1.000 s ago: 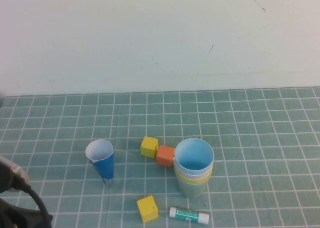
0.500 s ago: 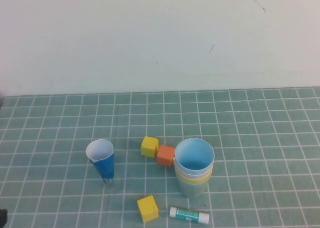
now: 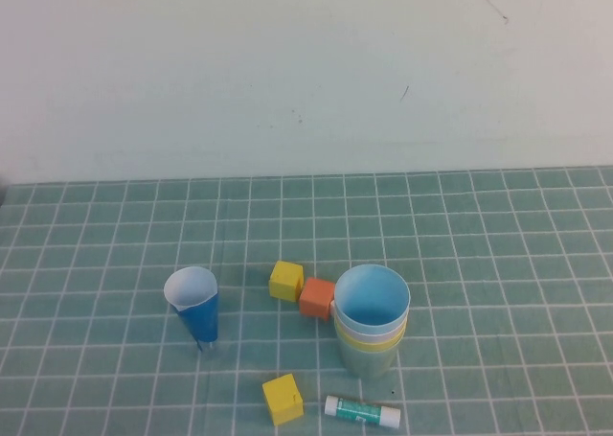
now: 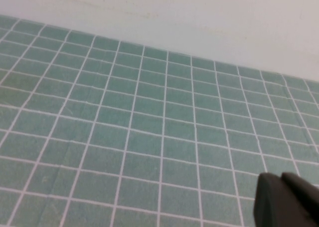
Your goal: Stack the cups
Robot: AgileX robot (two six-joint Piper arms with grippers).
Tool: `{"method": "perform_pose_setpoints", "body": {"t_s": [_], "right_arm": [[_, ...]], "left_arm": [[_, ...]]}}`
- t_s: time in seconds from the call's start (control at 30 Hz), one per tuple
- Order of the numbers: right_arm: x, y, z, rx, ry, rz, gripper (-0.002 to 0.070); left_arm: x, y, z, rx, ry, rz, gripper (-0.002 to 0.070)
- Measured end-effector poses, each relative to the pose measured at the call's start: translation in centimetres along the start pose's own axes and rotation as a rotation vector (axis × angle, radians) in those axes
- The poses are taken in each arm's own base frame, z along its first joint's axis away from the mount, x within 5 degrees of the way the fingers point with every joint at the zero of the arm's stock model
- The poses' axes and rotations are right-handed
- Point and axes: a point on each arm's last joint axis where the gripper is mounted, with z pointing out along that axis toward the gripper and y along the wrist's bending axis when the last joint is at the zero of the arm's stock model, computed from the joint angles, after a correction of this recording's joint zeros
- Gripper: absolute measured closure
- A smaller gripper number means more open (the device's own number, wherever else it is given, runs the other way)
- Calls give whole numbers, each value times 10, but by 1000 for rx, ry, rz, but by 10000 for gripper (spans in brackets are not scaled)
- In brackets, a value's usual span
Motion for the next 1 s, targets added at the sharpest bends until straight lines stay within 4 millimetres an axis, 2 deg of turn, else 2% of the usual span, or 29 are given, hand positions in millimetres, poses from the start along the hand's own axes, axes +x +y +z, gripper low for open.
{"method": "perform_pose_setpoints", "body": {"t_s": [0.17,1.0], "right_arm": [[0,0,0,0,0,0,679],[0,0,0,0,2,2,679]], "left_arm": [[15,-1,7,24,12,10,677],[16,-3,8,49,10,23,677]]}}
